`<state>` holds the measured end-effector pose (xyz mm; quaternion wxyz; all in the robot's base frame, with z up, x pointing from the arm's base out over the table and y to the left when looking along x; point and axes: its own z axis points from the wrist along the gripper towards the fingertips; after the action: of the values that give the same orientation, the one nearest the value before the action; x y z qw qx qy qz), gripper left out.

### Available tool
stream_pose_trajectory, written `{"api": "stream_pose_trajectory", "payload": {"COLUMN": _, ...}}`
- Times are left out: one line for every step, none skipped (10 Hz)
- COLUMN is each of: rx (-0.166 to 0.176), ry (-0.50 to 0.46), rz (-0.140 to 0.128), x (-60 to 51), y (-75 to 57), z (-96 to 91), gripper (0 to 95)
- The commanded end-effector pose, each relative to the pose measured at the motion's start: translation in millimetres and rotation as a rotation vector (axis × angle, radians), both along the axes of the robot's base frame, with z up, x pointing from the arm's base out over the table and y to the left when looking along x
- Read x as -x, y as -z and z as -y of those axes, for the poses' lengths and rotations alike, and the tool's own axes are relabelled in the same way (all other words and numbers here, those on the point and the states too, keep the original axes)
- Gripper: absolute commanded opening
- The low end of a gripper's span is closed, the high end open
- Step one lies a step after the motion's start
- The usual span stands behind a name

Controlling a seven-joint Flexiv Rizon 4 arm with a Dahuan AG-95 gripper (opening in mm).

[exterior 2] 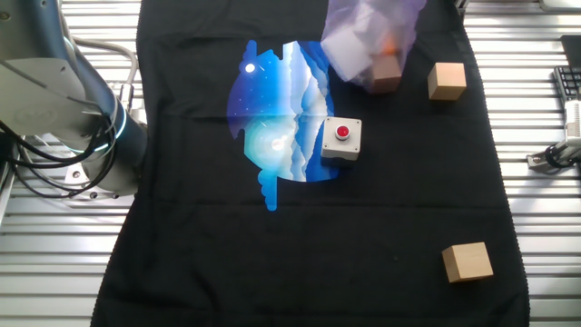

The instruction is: Pick up a bag of things

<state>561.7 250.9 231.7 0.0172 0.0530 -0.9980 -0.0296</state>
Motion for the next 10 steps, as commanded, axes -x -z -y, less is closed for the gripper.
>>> {"api": "stream_pose_trajectory", "payload": {"rx": 0.003, "ry": 0.003, "rz": 0.000, "x": 0.9, "y": -3.1, "z": -0.9, "gripper": 0.0}}
{"api": "stream_pose_trajectory", "payload": {"rx": 0.002, "ry": 0.003, "rz": 0.000, "x": 0.8, "y": -6.1, "z": -1.0, "gripper": 0.0}}
{"api": "stream_pose_trajectory", "payload": {"rx": 0.005, "ry": 0.003, "rz": -0.002, "x": 1.1, "y": -7.7, "z": -1.1, "gripper": 0.0}}
{"api": "stream_pose_trajectory", "payload": {"rx": 0.005, "ry": 0.003, "rz": -0.001, "x": 1.8, "y": -10.0, "z": -0.8, "gripper": 0.0}}
{"api": "stream_pose_trajectory", "payload": {"rx": 0.006, "ry": 0.003, "rz": -0.001, "x": 2.7, "y": -12.1, "z": -0.2, "gripper": 0.0}}
{"api": "stream_pose_trajectory", "payload": {"rx": 0.006, "ry": 0.003, "rz": -0.001, "x": 3.5, "y": -13.8, "z": 0.1, "gripper": 0.0}}
{"api": "stream_pose_trajectory", "payload": {"rx": 0.006, "ry": 0.003, "rz": -0.001, "x": 4.3, "y": -16.3, "z": 0.0, "gripper": 0.0}}
{"api": "stream_pose_trajectory", "payload": {"rx": 0.008, "ry": 0.003, "rz": -0.002, "x": 4.6, "y": -18.2, "z": -0.4, "gripper": 0.0}}
{"api": "stream_pose_trajectory", "payload": {"rx": 0.008, "ry": 0.005, "rz": -0.005, "x": 4.3, "y": -22.0, "z": -1.0, "gripper": 0.0}}
{"api": "stream_pose_trajectory", "payload": {"rx": 0.009, "ry": 0.005, "rz": -0.007, "x": 3.4, "y": -24.5, "z": -1.5, "gripper": 0.0}}
